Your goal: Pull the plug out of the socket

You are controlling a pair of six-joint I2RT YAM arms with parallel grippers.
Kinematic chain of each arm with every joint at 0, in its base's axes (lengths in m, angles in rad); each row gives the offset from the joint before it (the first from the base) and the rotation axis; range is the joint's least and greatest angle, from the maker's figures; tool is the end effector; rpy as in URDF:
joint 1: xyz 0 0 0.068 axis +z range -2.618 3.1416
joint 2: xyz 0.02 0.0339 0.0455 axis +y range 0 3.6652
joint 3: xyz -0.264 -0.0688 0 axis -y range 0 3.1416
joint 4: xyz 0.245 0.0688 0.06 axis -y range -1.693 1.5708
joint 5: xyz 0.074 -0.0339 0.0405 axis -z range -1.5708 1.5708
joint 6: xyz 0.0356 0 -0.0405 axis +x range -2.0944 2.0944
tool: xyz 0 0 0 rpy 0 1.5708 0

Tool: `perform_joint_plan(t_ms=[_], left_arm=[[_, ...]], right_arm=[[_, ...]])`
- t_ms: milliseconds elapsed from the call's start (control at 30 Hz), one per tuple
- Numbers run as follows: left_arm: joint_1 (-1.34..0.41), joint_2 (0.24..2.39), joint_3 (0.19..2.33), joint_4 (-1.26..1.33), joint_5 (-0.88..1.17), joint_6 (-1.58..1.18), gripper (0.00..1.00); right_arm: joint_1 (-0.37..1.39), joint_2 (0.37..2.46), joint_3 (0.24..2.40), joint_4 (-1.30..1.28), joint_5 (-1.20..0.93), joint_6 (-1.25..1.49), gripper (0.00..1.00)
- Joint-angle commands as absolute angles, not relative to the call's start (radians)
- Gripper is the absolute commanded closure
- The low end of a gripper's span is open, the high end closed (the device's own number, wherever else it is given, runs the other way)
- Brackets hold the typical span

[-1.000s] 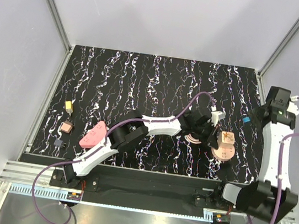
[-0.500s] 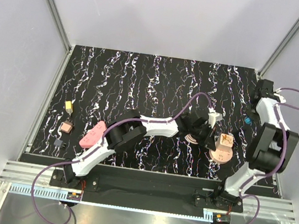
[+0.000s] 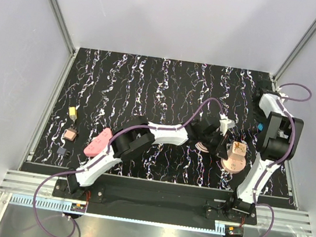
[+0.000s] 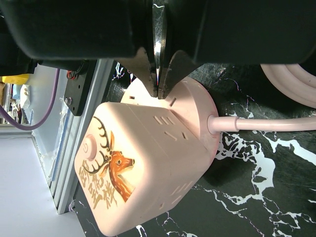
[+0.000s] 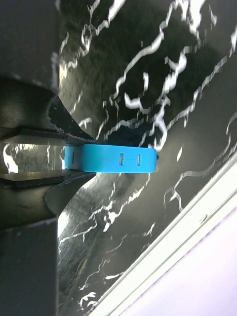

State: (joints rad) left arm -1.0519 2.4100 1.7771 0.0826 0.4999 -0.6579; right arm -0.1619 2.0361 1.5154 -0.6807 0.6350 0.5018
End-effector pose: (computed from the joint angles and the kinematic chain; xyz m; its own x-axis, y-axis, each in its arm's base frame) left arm 0.2526 -0.4767 0.1383 -0.7951 0.3101 -0.5212 0.6048 0.3413 -0.7195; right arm 0.4090 -0.0882 0.1839 -0.6428 0.4974 -0.5826 0.7418 0.5940 -0.3113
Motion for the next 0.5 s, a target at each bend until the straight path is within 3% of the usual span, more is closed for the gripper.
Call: perform_joint_plan(t_ms=[0,133,300,400,467], left_arm=[[-1.058,2.422,1.736,-0.032,0.477,-0.621,0.89],[-1.058,2.431,1.746,-0.029,0.488,-0.629,0.89],[-1.057,2.439,1.758,-0.029,0.492,-0.634,0.88],[-1.057,2.439,1.756,-0.029,0.492,-0.632,0.88],[-1.057,2.436,1.75,-0.029,0.492,-0.63,0.88]], right_arm=[[-0.134,2.075,1.594,-0.696,0.673,0.485,1.0],[-0.11,2.132,1.692,-0.73,0.655,0.468,0.89],[-0.1,2.192,1.796,-0.801,0.627,0.457,0.68],[-0.095,2.175,1.828,-0.816,0.606,0.453,0.46],[-0.094,2.152,1.835,-0.818,0.589,0.449,0.38]])
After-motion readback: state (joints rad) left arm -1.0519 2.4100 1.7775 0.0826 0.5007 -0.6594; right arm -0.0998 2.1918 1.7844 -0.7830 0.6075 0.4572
